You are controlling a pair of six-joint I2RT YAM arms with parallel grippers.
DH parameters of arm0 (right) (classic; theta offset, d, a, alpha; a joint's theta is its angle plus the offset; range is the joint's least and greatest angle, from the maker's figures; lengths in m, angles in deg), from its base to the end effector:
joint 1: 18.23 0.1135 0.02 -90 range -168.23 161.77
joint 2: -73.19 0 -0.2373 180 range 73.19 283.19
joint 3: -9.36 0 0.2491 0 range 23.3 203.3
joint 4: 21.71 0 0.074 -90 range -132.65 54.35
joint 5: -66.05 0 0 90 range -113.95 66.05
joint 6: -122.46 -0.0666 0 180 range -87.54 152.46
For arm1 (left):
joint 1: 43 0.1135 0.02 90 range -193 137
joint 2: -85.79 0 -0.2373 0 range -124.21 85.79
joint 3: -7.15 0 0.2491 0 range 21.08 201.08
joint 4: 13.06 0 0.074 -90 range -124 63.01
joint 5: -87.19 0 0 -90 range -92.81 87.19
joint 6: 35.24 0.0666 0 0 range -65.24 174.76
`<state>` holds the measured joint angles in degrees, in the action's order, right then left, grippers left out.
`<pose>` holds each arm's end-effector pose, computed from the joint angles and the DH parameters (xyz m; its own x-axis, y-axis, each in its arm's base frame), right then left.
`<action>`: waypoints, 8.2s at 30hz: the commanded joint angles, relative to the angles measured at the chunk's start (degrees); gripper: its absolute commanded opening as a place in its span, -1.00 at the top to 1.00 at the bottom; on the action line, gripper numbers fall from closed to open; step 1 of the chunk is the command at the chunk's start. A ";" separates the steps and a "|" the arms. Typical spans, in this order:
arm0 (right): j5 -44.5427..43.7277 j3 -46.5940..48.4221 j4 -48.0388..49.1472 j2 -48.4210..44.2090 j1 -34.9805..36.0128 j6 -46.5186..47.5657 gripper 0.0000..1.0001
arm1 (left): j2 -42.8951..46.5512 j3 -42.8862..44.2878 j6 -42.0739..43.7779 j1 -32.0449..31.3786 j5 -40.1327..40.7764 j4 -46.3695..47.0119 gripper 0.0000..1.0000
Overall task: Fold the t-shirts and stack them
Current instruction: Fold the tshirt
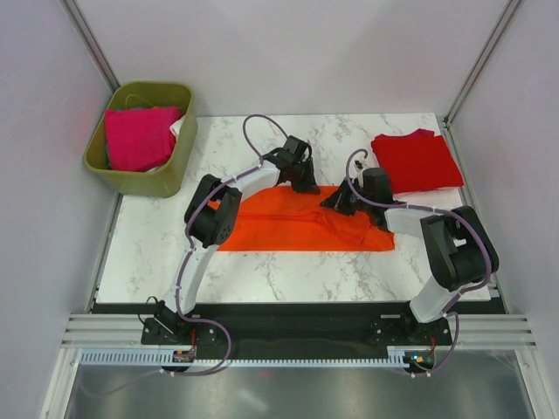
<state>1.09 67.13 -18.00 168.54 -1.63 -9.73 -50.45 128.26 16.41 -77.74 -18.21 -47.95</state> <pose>0.3284 0.1273 0.1230 -0.7957 0.3977 -0.4568 -0.0826 0.6758 0.7324 0.4178 -0.3112 0.1067 -0.9217 -0.0888 -0.3776 0.1501 0.8160 -0.5582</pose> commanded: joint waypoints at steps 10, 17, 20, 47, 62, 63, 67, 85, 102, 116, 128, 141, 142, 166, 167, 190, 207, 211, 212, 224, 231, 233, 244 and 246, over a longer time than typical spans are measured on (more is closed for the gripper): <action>9.06 -11.49 29.28 12.40 0.01 -14.49 0.93 | -0.16 2.07 -0.67 0.20 -1.13 0.30 0.95; 7.49 -9.13 23.33 9.17 -0.08 -11.34 0.87 | 0.54 2.16 -0.85 0.38 -0.77 0.82 0.95; 5.82 -7.02 15.86 4.24 -0.08 -7.39 0.66 | 1.59 2.69 -0.41 0.38 -0.69 1.17 0.91; -24.42 -5.16 -30.12 -24.07 -0.08 12.84 1.00 | 55.21 -46.96 7.68 4.93 39.84 1.80 0.95; -29.78 -1.65 -33.03 -16.52 0.10 15.48 1.00 | 35.45 -39.86 5.56 22.78 29.64 -4.97 0.96; -30.04 -1.12 -33.12 -15.12 0.10 15.48 1.00 | 32.91 -38.29 5.48 22.96 29.72 -5.50 0.95; -31.45 -0.42 -33.03 -12.04 0.27 15.48 1.00 | 28.68 -35.55 5.13 23.05 29.98 -6.73 0.95; -33.83 15.12 -32.23 9.23 -4.55 13.89 1.00 | 33.05 -47.84 -2.78 22.70 31.67 -9.46 0.96; -28.72 54.04 -40.15 38.39 -2.11 11.61 1.00 | 49.32 -67.45 -13.85 5.75 25.68 -5.85 0.95; -30.93 86.59 -50.78 56.43 4.40 12.40 1.00 | 49.77 -68.43 -27.83 -16.12 24.80 -5.06 0.95; -36.90 90.82 -49.82 53.19 3.70 20.48 0.34 | 62.23 -67.54 -32.06 -24.50 25.95 -5.77 0.95; -29.61 79.13 -39.80 35.62 4.23 24.70 0.11 | 65.14 -66.31 -27.05 -20.20 29.55 -8.93 0.91; -29.52 78.34 -39.80 34.82 4.23 24.44 0.11 | 65.23 -66.57 -26.09 -19.06 29.81 -8.85 0.91; -35.23 71.21 -43.75 40.33 1.95 17.23 1.00 | 58.29 -71.05 -20.45 -12.10 26.65 -5.51 0.96; -35.23 73.13 -44.10 41.31 1.68 17.15 1.00 | 57.85 -71.49 -20.54 -12.28 26.21 -4.29 0.96; -30.23 90.91 -49.91 46.87 0.98 17.59 0.46 | 63.73 -73.96 -22.04 -16.59 22.52 1.62 0.85; -27.41 32.75 -39.54 -0.64 6.95 15.39 0.32 | 77.27 -75.53 -16.50 -16.50 19.53 -1.02 0.54; -29.08 12.74 -38.39 -13.41 9.94 13.72 0.24 | 78.67 -76.67 -15.79 -16.50 18.83 -0.94 0.49; -28.82 9.90 -38.91 -15.61 10.81 13.20 0.24 | 78.94 -77.29 -15.62 -16.50 18.48 -0.85 0.49; -19.42 -15.35 -42.52 -41.56 13.02 2.30 0.00 | 77.98 -80.02 -14.56 -16.50 16.63 1.52 0.10; -13.17 -19.57 -41.20 -42.97 13.20 1.15 0.06 | 75.69 -79.93 -14.21 -16.32 16.54 2.84 0.10; -12.38 -20.72 -41.03 -43.06 13.37 1.06 0.06 | 74.64 -80.10 -14.21 -16.06 15.93 3.98 0.12; -9.40 -24.14 -37.87 -41.48 13.55 -0.52 0.15 | 70.59 -79.84 -13.95 -15.36 16.37 5.66 0.21; -8.95 -24.41 -37.16 -40.60 13.72 -0.43 0.16 | 70.42 -79.84 -13.86 -14.92 16.10 6.00 0.22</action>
<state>-9.47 43.31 -58.00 127.08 11.66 -9.41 20.36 48.37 0.08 -93.30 -1.70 -44.25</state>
